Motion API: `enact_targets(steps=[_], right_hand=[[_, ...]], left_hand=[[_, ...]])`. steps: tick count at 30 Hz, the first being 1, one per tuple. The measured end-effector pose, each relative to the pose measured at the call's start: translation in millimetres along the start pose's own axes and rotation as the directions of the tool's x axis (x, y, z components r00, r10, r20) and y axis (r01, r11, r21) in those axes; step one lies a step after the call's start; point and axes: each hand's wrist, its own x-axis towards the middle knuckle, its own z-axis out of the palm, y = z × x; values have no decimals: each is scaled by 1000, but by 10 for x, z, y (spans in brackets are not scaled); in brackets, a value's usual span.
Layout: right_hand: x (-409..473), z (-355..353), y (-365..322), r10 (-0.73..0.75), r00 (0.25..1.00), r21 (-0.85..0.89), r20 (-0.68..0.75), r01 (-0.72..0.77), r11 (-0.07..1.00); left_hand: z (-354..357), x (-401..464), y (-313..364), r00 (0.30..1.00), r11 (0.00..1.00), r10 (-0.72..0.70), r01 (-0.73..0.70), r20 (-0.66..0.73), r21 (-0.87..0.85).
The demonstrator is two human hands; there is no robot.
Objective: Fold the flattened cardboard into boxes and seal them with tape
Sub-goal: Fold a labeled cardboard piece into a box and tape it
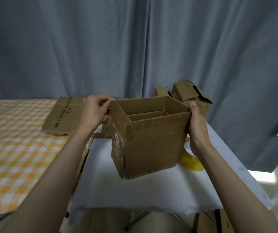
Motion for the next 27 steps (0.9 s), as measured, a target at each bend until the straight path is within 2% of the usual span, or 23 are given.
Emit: enact_targets(steps=[3,5,6,7,9,12,14,16,21,27], right_hand=[[-33,11,-17,-66,998,6,19,66,998],[-65,20,-19,-107,993,10,52,107,994],[-81,26,-21,-111,991,23,68,110,994],[-99,29,-25,-106,991,41,85,103,994],[-131,22,-34,-91,989,61,116,85,995],[-168,-21,-44,-85,982,91,170,70,993],[-184,-61,-51,-69,974,116,218,44,992],[-203,-92,-57,-59,964,138,259,23,990],[-297,-135,-60,-50,967,194,248,0,981],[-419,-193,-50,-64,956,98,287,37,995]], left_hand=[[-12,-112,61,979,969,-79,120,190,-216],[33,-218,35,962,959,-83,149,262,-240],[57,-278,24,963,961,-83,145,255,-234],[80,-336,28,975,966,-76,124,209,-227],[84,-412,59,1000,988,-25,25,0,-154],[-16,-463,126,942,984,136,-166,-308,-72],[-85,-490,177,906,974,208,-226,-369,-6],[-82,-589,238,922,974,215,-227,-322,3],[18,-843,246,975,972,148,-175,-166,-159],[-2,-947,210,990,956,95,-120,-105,-269]])
